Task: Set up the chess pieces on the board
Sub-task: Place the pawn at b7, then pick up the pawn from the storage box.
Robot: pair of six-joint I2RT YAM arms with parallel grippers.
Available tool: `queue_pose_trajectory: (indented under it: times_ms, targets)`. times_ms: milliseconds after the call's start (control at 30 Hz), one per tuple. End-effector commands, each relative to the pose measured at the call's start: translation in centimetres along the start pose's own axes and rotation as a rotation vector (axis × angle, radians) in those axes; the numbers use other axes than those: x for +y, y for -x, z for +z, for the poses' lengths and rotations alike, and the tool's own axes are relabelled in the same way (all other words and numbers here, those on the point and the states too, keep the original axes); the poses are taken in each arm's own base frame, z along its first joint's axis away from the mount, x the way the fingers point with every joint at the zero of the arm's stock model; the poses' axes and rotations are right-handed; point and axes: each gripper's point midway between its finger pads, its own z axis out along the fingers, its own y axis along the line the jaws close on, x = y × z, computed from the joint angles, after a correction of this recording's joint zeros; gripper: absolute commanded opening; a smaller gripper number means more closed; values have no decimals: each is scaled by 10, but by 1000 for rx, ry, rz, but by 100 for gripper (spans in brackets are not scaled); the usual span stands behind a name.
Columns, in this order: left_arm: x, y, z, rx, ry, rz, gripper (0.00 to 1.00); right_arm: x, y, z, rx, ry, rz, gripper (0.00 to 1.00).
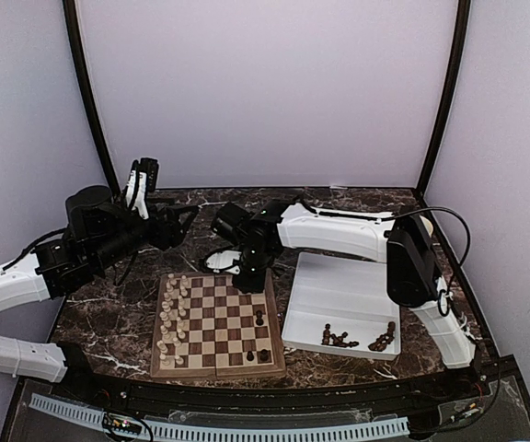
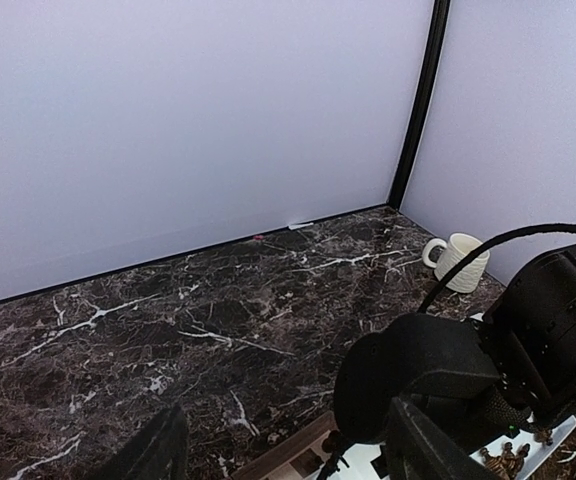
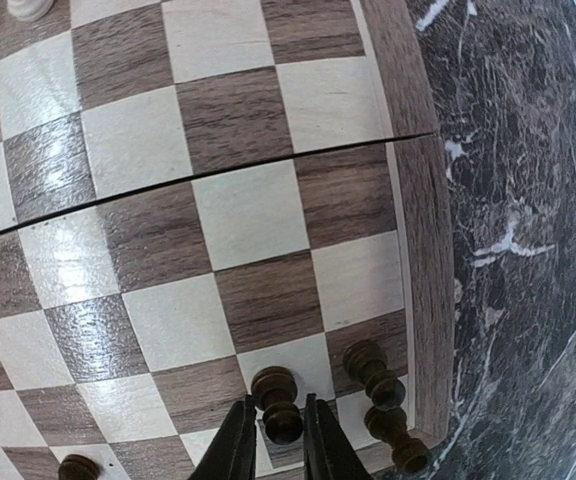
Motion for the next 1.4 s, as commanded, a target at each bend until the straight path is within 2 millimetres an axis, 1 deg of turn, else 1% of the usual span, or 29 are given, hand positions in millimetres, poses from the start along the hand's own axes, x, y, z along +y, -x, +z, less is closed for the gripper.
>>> queue_pose_trajectory:
  times_ms: [0,100,267,467,533,567,600,700,767,800,833,967,1067,1167,1233,1267,1300,1367]
  targets:
    - [1,1,1,-16,-6,2,70,1,4,1,-3,-13,0,24]
    - [0,0,2,-13,-6,3,70,0,7,-4,-16,-20,2,29]
    - [-1,0,4,-10,-13,4,70,-1,16,-19,-52,-33,0,33]
    - [-3,2,8,-3,-15,11,70,-1,24,-56,-121,-42,-3,37]
    - [-3,3,10,2,-12,14,70,-5,21,-68,-127,-76,-11,39]
    - [-4,6,11,0,-13,14,70,-7,18,-73,-124,-93,-16,39]
    - [-4,3,14,14,-12,16,70,-9,14,-78,-122,-104,-19,39]
    - [-7,6,20,24,-14,15,70,-13,1,-97,-142,-123,-4,40]
    - [-8,8,24,28,-17,14,70,-14,-11,-106,-158,-110,9,40]
    - [-9,8,26,30,-20,13,71,-17,-18,-117,-175,-111,21,40]
    - [-11,10,30,33,-27,13,71,-15,-28,-120,-180,-93,28,40]
    - [-25,7,45,66,-83,27,70,-4,-70,-127,-201,22,66,33]
    - [-36,1,57,108,-133,23,68,13,-106,-128,-200,107,70,29]
    - [-49,-6,70,153,-187,10,66,36,-144,-124,-191,166,39,27]
    - [-55,-9,76,171,-216,-2,64,57,-171,-114,-160,201,-6,27]
    - [-59,-7,78,170,-231,-9,64,65,-182,-109,-145,214,-26,28]
    - [-60,-11,82,183,-234,-12,64,73,-191,-104,-126,224,-51,29]
    - [-63,-13,87,193,-246,-22,63,85,-207,-96,-96,254,-89,31]
